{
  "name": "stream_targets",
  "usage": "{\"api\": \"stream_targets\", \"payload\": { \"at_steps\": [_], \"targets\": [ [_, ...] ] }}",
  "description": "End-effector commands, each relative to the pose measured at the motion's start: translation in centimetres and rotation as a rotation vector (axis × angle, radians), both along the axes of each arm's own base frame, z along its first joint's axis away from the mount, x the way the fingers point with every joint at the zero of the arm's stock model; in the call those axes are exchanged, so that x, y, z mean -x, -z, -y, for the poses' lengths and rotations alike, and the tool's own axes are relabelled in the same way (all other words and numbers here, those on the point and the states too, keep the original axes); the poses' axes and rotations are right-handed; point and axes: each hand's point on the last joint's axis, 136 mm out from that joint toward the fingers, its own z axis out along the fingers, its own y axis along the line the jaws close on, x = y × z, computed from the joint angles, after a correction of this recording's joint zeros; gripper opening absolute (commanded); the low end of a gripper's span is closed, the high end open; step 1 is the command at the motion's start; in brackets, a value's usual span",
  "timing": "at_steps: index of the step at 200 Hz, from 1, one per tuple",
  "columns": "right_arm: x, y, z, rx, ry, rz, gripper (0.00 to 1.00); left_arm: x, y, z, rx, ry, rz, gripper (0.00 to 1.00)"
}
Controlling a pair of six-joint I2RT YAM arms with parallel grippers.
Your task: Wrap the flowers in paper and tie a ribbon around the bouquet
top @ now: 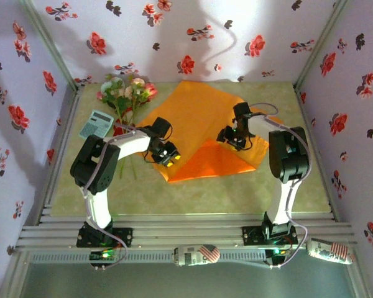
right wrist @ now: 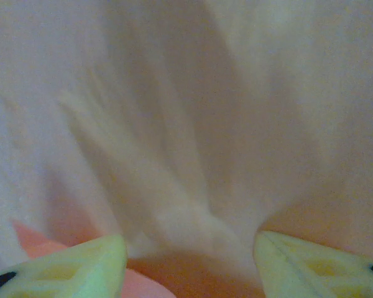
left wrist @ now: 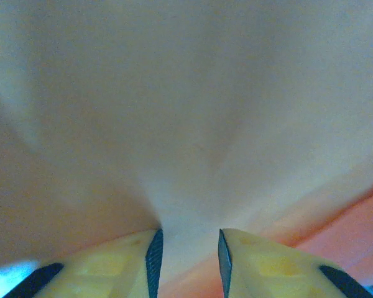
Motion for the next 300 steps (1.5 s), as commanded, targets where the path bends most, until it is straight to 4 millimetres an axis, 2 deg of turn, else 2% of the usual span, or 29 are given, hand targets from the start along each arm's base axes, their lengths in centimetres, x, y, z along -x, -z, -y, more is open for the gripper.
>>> {"api": "stream_targets", "payload": {
  "at_steps": [1, 13, 53, 96, 112, 141, 151, 173, 191, 214, 230, 250, 279, 300],
  "targets": [
    [2.9, -0.7, -0.7, -0.073, -0.004, -0.052, 0.61, 1.0, 1.5, 0.1, 0.014, -0.020, -0.036, 0.33],
    [4.2, -1.3, -1.0, -0.106, -0.032, -0.059, 0.62, 1.2, 2.1, -0.1, 0.007, -0.021, -0.046, 0.33],
    [9.2, -1.0, -1.7, -0.198, -0.076, -0.142, 0.62, 0.8, 2.7, -0.3, -0.029, 0.004, -0.048, 0.32],
    [11.4, -3.5, -2.6, -0.304, -0.106, -0.122, 0.59, 0.7, 3.2, -0.4, -0.051, 0.010, -0.059, 0.32],
    [12.7, -3.5, -2.2, -0.284, -0.133, -0.135, 0.50, 0.8, 3.4, -0.5, -0.056, 0.009, -0.065, 0.32],
    [13.6, -3.3, -1.7, -0.254, -0.168, -0.123, 0.15, 0.8, 3.6, -0.7, -0.071, 0.007, -0.068, 0.32],
    [13.5, -3.9, -1.8, -0.260, -0.192, -0.092, 0.08, 0.8, 3.7, -0.8, -0.081, 0.004, -0.071, 0.32],
    [13.9, -5.1, -1.7, -0.241, -0.228, -0.053, 0.00, 0.8, 4.1, -1.2, -0.108, -0.001, -0.080, 0.32],
    [15.2, -5.6, -1.4, -0.236, -0.235, -0.069, 0.00, 0.8, 4.4, -1.5, -0.126, -0.013, -0.086, 0.32],
    [17.0, -5.3, -0.8, -0.211, -0.237, -0.096, 0.00, 0.3, 4.3, -1.6, -0.133, -0.033, -0.081, 0.32],
    [17.3, -5.3, -0.6, -0.196, -0.243, -0.070, 0.01, -0.4, 3.6, -1.2, -0.125, -0.040, -0.063, 0.32],
    [16.5, -6.9, -1.5, -0.204, -0.289, 0.028, 0.01, -1.7, 1.5, -0.1, -0.106, -0.018, -0.020, 0.36],
    [15.5, -9.7, -2.9, -0.164, -0.418, 0.274, 0.00, -3.7, -2.3, 2.4, -0.074, 0.073, 0.062, 0.40],
    [15.2, -11.6, -3.5, -0.168, -0.455, 0.428, 0.00, -3.9, -4.6, 5.2, -0.012, 0.166, 0.088, 0.40]
  ]
}}
